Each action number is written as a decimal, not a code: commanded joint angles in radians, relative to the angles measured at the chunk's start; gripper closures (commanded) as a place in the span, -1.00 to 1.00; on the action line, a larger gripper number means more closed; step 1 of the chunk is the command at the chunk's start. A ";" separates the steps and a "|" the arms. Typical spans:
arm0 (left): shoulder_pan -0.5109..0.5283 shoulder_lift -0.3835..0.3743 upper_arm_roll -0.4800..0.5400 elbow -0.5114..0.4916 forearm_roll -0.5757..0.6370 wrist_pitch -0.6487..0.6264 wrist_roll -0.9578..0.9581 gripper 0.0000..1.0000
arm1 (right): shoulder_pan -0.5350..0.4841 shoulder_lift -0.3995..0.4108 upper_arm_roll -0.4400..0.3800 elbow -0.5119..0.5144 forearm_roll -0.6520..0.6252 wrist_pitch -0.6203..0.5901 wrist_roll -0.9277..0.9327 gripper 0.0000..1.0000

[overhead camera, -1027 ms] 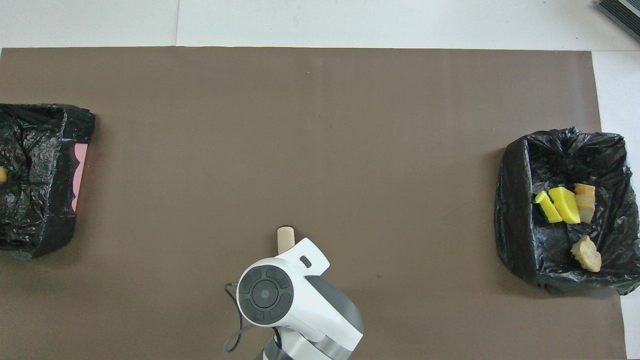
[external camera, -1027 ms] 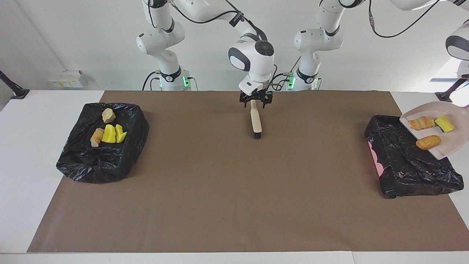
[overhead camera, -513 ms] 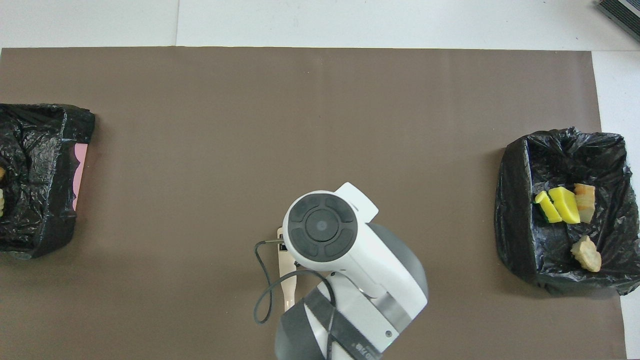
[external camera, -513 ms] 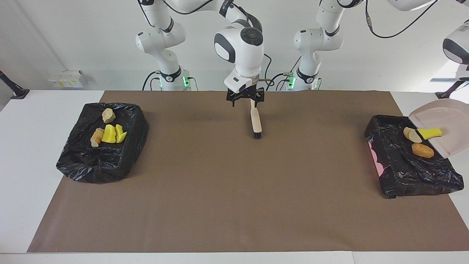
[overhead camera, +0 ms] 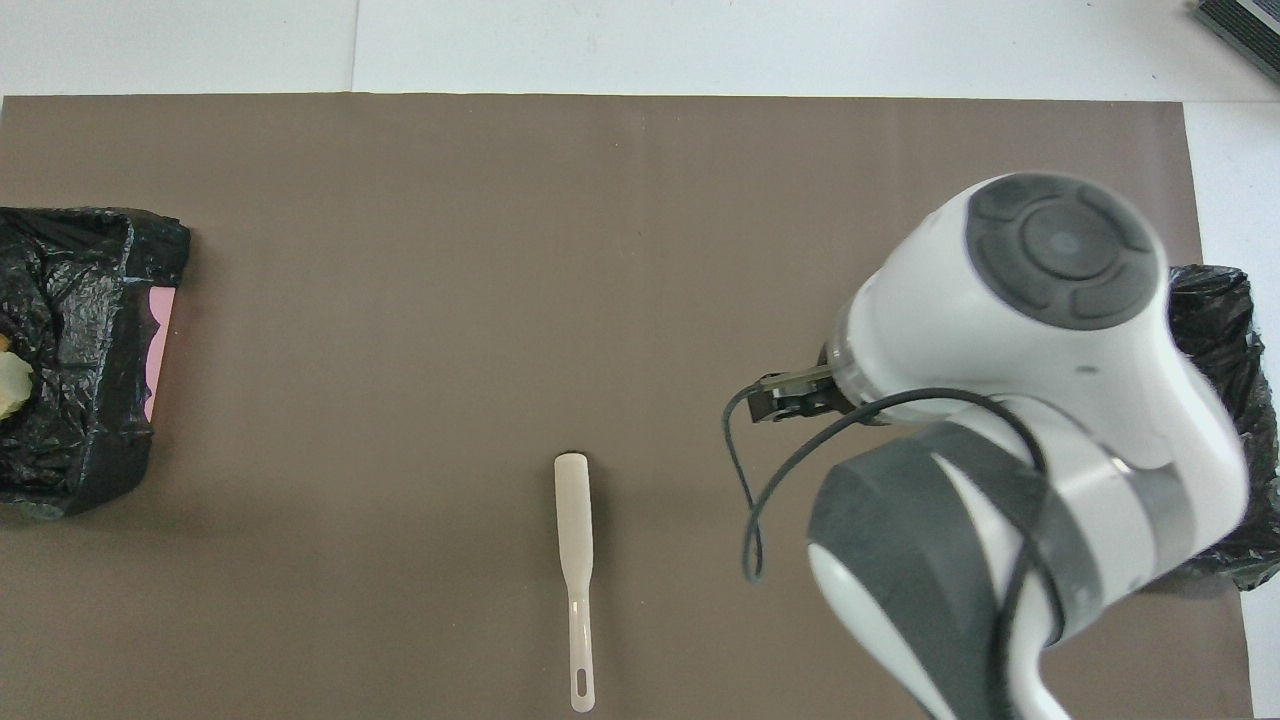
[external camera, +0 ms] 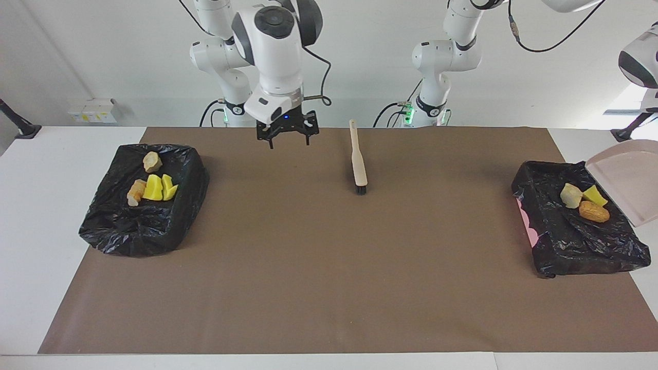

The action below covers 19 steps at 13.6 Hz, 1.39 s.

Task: Sweep and dump trash in bin
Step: 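Lay the brush on the mat and withdraw the right gripper, then bring the empty dustpan back to the table center with the left gripper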

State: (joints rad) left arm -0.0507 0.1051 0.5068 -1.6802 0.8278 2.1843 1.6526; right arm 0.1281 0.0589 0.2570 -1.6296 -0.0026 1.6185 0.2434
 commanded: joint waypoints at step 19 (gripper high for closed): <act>-0.024 -0.056 -0.706 -0.220 -0.671 -0.266 -1.437 1.00 | -0.153 -0.036 -0.280 0.126 -0.013 -0.074 -0.173 -1.00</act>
State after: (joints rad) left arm -0.0708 0.0042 -0.1416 -1.9087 0.1702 1.8744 0.3600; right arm -0.0473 0.0222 -0.0030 -1.5362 -0.0237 1.5682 0.0825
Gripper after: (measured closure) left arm 0.687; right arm 0.000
